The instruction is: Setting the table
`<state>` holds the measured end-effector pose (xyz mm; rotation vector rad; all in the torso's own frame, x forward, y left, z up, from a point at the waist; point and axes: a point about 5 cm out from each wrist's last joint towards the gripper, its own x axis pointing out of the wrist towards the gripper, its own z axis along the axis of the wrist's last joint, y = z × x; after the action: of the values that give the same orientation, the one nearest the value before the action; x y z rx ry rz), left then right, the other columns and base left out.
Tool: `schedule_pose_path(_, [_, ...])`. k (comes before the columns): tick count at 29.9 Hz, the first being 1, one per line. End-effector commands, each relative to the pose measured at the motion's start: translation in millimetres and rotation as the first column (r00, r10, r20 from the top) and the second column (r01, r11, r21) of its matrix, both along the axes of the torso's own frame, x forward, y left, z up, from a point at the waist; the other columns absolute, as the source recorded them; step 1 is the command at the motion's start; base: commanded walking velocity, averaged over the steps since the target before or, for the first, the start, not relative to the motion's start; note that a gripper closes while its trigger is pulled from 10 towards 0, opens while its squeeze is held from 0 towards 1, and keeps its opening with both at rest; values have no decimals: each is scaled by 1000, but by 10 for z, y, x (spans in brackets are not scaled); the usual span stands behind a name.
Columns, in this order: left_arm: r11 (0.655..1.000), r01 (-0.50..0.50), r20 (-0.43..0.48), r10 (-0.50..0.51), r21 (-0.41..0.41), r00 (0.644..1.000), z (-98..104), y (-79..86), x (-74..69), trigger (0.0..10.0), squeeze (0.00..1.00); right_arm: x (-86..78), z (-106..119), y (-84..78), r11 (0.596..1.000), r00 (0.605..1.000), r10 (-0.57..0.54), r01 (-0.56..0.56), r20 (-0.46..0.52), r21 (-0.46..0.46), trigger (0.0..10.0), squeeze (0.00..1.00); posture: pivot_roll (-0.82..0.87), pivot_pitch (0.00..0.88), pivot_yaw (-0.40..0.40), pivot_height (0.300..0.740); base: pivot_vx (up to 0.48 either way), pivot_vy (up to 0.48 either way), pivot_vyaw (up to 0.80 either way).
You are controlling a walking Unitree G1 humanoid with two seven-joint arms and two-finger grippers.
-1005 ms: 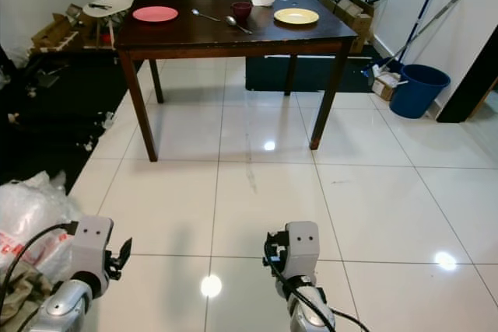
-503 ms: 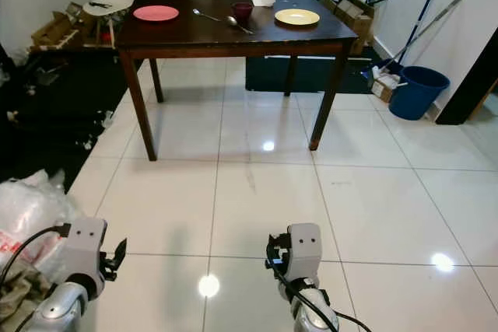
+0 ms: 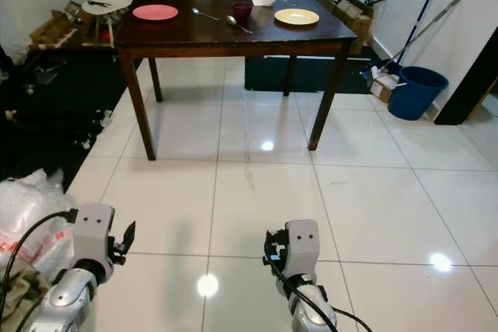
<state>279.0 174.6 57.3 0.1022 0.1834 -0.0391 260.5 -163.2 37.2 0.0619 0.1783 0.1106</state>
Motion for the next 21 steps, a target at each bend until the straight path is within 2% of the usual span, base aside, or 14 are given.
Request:
schedule_pose_path(1, [1000,13,6,-13,20,1000,4,-22,4,10000,0,-34,-26,1,1000,1000,-6,6,-11,4,10000,0,-94,0,68,740,480,0,0])
schedule_pose_path(21, [999,39,8,-39,30,999,10,-55,6,10000,0,-38,-55,13,1000,1000,-15,15,-23,5,10000,0,-90,0,78,740,480,0,0])
